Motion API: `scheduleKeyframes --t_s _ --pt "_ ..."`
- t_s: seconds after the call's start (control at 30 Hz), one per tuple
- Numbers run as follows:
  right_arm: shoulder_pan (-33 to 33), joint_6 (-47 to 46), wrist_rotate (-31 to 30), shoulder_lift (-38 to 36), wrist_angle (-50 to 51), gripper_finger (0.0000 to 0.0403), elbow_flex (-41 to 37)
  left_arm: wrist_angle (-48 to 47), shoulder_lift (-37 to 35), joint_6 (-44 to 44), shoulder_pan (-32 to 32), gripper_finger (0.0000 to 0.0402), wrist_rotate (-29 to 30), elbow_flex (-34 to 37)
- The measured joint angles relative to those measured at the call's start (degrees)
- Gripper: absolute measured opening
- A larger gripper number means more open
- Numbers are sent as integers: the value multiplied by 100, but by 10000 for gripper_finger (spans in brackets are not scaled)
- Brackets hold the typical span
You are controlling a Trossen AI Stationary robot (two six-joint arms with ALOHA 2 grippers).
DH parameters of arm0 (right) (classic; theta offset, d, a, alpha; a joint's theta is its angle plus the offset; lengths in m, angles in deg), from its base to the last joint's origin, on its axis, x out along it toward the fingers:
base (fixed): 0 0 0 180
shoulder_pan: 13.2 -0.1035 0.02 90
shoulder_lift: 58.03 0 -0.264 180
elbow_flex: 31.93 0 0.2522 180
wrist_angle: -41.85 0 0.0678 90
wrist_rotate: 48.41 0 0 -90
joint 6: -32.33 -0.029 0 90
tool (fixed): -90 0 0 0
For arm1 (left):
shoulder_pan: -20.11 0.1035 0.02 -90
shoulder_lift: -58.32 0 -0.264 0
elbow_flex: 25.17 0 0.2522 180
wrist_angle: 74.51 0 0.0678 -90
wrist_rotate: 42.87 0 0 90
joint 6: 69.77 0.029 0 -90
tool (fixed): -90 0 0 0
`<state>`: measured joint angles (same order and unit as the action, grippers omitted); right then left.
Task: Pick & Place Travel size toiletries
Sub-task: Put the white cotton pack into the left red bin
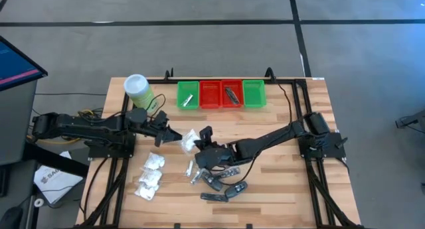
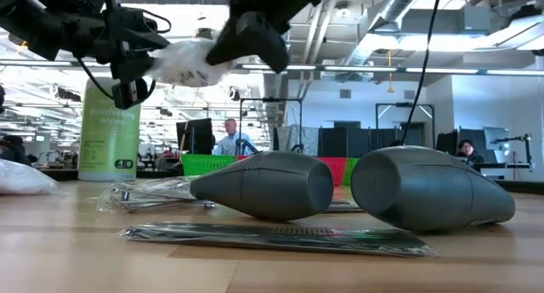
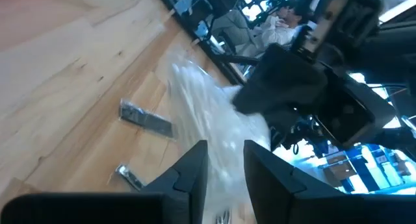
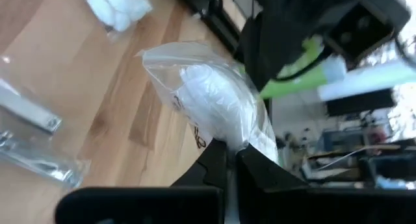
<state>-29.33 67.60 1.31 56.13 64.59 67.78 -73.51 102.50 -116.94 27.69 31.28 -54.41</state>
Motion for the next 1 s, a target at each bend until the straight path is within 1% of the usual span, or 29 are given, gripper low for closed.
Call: scheduleKeyframes --t_s 0.07,0.27,0.47,0.57,0.73,0.93,1.0 --pt "55 -260 4 -99 324 2 0 37 0 55 0 92 -1 0" --pt "221 -781 42 -155 862 1 -4 110 0 89 0 92 -1 0" --pt "514 -1270 63 -227 1184 0 -7 153 0 218 0 92 -1 0" --pt "730 -1546 66 -285 1171 0 4 198 0 223 0 92 -1 0" --pt "1111 -1909 691 -345 1191 0 2 227 -2 391 -15 92 -3 0" --pt "1436 -2023 777 -344 1120 0 0 261 -2 492 -15 92 -3 0" --pt "1544 -2195 1133 -347 1120 0 0 304 -2 492 -15 92 -3 0"
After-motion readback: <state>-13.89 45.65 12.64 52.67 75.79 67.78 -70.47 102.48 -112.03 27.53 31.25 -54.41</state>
